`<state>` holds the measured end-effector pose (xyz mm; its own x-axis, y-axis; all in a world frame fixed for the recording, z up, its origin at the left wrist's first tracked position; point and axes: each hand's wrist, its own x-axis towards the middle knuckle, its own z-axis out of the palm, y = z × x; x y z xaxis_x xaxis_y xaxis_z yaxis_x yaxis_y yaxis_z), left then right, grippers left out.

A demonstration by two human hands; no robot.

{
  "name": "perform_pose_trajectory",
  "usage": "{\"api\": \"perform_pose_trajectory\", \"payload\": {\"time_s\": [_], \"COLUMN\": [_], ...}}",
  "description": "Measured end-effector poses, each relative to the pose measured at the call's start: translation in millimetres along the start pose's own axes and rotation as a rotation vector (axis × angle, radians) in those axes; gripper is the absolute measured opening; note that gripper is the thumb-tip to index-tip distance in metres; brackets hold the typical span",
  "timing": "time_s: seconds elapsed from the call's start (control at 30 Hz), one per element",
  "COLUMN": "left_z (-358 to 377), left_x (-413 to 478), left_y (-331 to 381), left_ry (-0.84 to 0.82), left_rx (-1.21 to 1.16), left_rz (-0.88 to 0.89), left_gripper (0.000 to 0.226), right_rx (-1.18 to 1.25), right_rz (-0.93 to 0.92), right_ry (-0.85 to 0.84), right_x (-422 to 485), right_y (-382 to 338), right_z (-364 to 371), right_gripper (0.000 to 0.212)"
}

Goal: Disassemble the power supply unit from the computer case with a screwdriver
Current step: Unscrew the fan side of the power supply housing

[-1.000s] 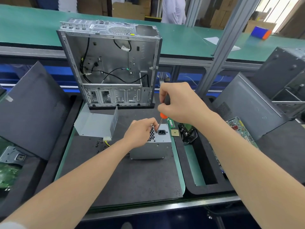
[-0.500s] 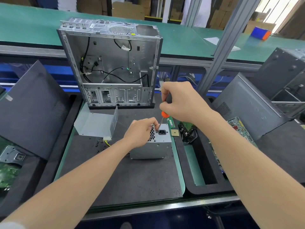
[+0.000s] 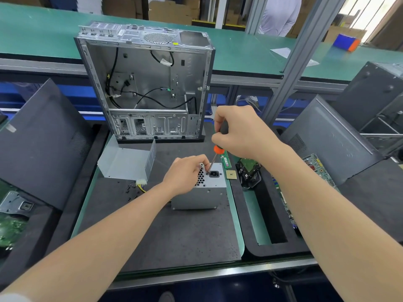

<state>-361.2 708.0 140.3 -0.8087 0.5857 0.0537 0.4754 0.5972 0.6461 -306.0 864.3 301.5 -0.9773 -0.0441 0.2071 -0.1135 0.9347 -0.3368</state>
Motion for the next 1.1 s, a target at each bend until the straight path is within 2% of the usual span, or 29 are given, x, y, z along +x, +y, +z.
{"api": "perform_pose_trajectory", "payload": {"time_s": [0.37,0.5,0.63,0.77,0.97,1.1], "left_z": [3.9,5.1,3.9,5.0,-4.6,-12.5], "left_x": [3.5,3.2,2.9,2.4,17.6,38.8], "left_y": [-4.9,-5.4,-5.6,-6.6,1.3,9.4], "left_ry": [-0.009,0.012,-0.02,-0.03,-0.198,-0.258], "left_rx": [-0.007,-0.005,0.042,0.019,0.042,-0.036], "left_rz": [-0.019,0.005,0.03,0.005,-0.099,-0.198], "left_gripper": [0.044,0.033,0.022,0.02,0.049,0.035], "right_rx": [0.015,0.02,0.135,0.158,0.183,0.179], "right_rz": [-0.027,-0.075,-0.064,-0.029,-0.017,-0.051], "right_ry": [-0.037,0.001,0.029,-0.029,-0.099,-0.244], "right_x": [1.1,3.1,2.6,3.1,3.4,15.7], "right_y": [1.7,1.1,-4.7,-8.9,-3.5,-0.3], "right_z": [-1.0,3.4,8.8,7.9,0.4,-11.5], "right_gripper": [0.012,0.025,0.021,0.02,0.024,0.028]}}
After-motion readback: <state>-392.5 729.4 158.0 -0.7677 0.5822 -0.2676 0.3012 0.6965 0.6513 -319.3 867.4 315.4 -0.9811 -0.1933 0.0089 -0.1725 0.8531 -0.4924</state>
